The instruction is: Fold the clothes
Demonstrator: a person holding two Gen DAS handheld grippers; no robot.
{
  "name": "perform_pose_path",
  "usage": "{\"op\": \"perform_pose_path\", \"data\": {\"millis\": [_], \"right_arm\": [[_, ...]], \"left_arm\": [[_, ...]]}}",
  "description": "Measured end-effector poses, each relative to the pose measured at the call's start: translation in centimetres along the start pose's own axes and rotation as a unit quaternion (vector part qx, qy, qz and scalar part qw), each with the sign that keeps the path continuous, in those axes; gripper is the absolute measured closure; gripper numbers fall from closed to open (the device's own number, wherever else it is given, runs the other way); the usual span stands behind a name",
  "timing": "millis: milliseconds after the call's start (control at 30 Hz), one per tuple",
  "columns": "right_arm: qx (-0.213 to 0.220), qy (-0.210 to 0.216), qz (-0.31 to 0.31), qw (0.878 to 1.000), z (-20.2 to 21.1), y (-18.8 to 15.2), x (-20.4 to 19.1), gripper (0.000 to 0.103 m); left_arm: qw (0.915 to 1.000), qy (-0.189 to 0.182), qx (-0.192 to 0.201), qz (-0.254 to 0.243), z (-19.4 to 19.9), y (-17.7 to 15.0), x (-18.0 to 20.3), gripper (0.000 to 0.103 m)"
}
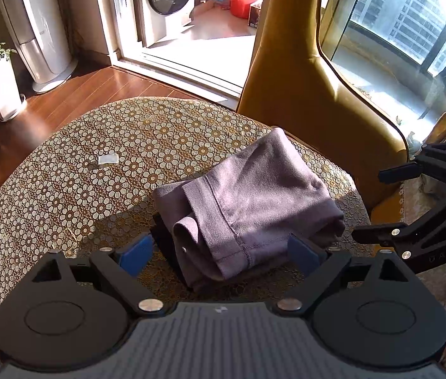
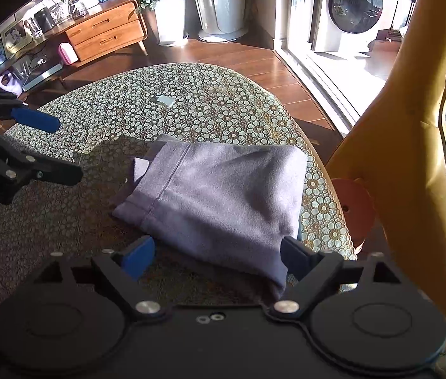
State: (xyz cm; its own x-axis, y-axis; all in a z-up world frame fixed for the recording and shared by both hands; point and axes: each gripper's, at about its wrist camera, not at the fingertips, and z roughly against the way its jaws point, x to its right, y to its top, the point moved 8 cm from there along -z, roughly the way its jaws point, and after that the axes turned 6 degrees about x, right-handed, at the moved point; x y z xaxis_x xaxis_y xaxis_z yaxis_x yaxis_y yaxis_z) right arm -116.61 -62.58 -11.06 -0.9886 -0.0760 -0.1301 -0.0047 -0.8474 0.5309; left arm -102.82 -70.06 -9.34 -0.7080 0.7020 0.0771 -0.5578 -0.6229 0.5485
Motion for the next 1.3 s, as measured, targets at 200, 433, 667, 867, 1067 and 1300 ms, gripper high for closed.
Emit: {"op": "perform_pose_path", "data": {"millis": [200, 433, 667, 867, 1067, 1300], "right_arm": [[0.01, -0.006, -0.033, 0.999, 3.3, 0.1, -1.9, 0.0], [0.02, -0.012, -0.033, 0.999, 6.1, 0.6, -3.5, 0.0], [0.025, -0.02, -0.058, 0.998, 8.1, -0.2, -4.0, 0.0], [0.018, -0.025, -0.063, 0.998, 8.6, -0.7, -4.5, 0.0], [0.022, -0.034, -0.061, 0.997, 9.1, -0.5, -4.5, 0.0], [0.022, -0.045, -0.068, 0.996, 9.4, -0.6, -4.2, 0.0]], "left_arm": [[0.9999, 0.008, 0.006, 0.008, 3.9, -0.7, 0.7, 0.011], [0.9997, 0.011, 0.009, 0.018, 7.1, -2.0, 2.0, 0.01], [0.9991, 0.038, 0.005, 0.018, 9.2, -2.8, 2.6, 0.01], [0.9988, 0.045, 0.004, 0.021, 10.0, -3.3, 3.2, 0.011], [0.9988, 0.043, 0.004, 0.021, 10.4, -3.6, 3.6, 0.01], [0.9987, 0.044, 0.005, 0.026, 10.6, -3.4, 3.5, 0.011]]}}
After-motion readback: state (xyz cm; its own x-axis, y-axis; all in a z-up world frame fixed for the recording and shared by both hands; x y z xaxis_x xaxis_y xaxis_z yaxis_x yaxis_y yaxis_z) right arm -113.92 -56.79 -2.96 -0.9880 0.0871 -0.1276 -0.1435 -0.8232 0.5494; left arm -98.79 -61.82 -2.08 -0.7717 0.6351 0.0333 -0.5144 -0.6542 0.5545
